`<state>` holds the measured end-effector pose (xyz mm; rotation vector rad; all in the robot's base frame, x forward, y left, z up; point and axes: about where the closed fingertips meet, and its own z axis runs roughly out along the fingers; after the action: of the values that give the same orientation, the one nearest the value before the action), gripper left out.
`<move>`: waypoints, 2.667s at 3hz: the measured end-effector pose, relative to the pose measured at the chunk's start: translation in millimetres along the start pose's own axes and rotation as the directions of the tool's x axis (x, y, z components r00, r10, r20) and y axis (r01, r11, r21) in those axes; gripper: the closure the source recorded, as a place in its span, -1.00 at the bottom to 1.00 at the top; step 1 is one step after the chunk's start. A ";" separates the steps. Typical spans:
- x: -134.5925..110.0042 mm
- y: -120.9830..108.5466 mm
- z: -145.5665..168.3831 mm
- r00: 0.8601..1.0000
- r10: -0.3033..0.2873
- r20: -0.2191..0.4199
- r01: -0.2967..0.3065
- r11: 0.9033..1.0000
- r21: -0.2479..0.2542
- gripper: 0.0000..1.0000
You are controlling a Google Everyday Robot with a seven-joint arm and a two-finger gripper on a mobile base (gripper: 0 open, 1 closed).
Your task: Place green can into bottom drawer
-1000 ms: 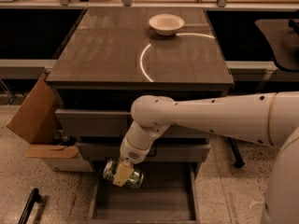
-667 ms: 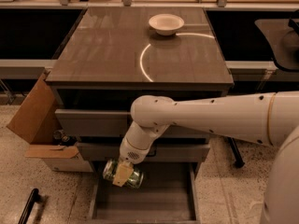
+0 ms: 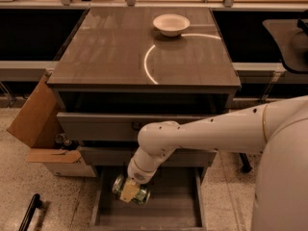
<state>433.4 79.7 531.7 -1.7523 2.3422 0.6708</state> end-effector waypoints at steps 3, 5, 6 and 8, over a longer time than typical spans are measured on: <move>59.9 -48.9 114.7 0.968 0.156 0.195 -0.161 0.987 0.009 1.00; 75.6 -63.3 151.8 0.944 0.181 0.275 -0.174 0.983 -0.050 1.00; 85.6 -76.3 159.6 0.937 0.189 0.294 -0.195 0.981 -0.010 1.00; 108.2 -115.9 198.4 0.908 0.202 0.367 -0.211 0.977 -0.017 1.00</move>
Offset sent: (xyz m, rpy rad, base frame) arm 0.0140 -0.0197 -0.1570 0.1553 -0.0121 -0.2474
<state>478.6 44.4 284.3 -1.2431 2.2718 0.9104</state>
